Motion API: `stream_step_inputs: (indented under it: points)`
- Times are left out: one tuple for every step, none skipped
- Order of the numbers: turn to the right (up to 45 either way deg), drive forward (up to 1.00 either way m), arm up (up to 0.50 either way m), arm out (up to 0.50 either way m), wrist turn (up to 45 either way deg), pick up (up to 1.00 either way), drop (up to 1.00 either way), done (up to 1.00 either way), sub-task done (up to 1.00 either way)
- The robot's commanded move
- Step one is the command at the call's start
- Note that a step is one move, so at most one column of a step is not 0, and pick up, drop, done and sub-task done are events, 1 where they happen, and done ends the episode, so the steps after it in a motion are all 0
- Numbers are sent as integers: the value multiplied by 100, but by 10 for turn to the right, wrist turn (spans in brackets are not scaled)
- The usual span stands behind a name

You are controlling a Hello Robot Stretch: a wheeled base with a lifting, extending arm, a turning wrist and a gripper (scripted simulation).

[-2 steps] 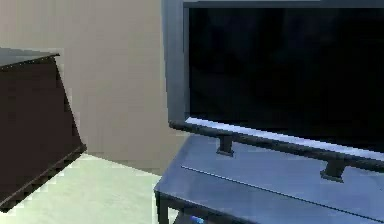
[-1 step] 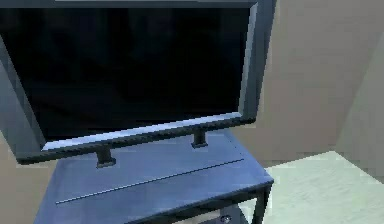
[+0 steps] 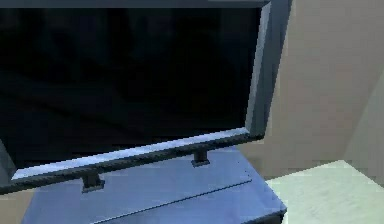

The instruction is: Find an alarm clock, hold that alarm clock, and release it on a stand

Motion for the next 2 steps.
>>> stream_step_inputs:
  points:
    - [-450,0,0,0,0,0,0,0,0]
    - [-450,0,0,0,0,0,0,0,0]
